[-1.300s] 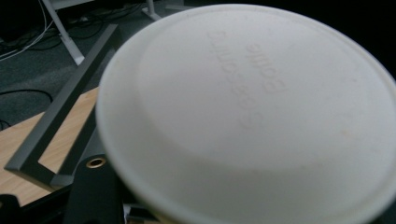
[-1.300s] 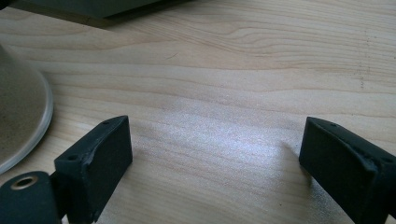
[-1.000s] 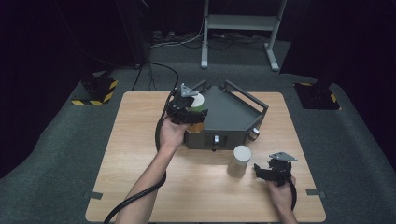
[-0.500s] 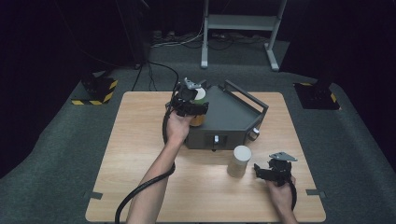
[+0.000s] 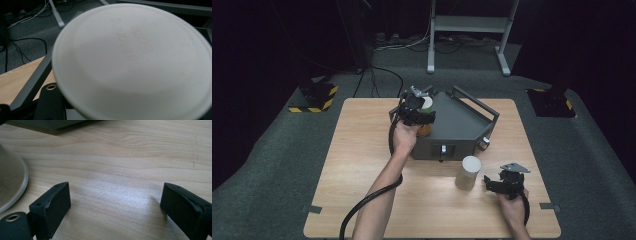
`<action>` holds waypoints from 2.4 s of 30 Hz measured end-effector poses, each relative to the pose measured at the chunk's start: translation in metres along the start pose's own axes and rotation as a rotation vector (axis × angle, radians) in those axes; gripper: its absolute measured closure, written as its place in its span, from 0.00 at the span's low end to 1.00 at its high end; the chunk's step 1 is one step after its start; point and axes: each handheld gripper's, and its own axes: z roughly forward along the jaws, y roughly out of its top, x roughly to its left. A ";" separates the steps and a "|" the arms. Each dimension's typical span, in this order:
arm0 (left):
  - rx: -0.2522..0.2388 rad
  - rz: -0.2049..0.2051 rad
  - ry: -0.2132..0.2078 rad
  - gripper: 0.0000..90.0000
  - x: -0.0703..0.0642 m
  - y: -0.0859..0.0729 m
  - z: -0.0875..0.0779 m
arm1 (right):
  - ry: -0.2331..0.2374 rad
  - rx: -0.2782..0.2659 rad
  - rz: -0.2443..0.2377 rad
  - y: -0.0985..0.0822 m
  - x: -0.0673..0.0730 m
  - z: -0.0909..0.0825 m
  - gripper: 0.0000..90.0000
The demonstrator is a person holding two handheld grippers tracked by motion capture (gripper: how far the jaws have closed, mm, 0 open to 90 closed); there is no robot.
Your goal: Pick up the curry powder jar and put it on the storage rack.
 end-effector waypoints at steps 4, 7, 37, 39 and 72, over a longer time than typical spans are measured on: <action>0.002 -0.006 0.001 0.39 -0.001 -0.001 0.003 | 0.001 0.000 0.000 0.000 0.000 0.000 0.10; -0.002 -0.006 0.001 0.39 -0.001 -0.001 0.004 | 0.001 0.000 0.000 0.000 0.000 0.000 0.10; -0.040 -0.041 -0.010 0.13 0.000 -0.009 -0.006 | 0.004 0.001 -0.003 0.000 0.000 0.000 0.10; -0.042 -0.034 -0.008 0.11 -0.001 -0.009 -0.008 | 0.004 0.001 -0.002 0.000 0.000 0.000 0.10; -0.047 -0.093 -0.052 0.08 0.015 -0.099 -0.051 | 0.003 0.001 -0.003 0.001 0.000 0.000 0.10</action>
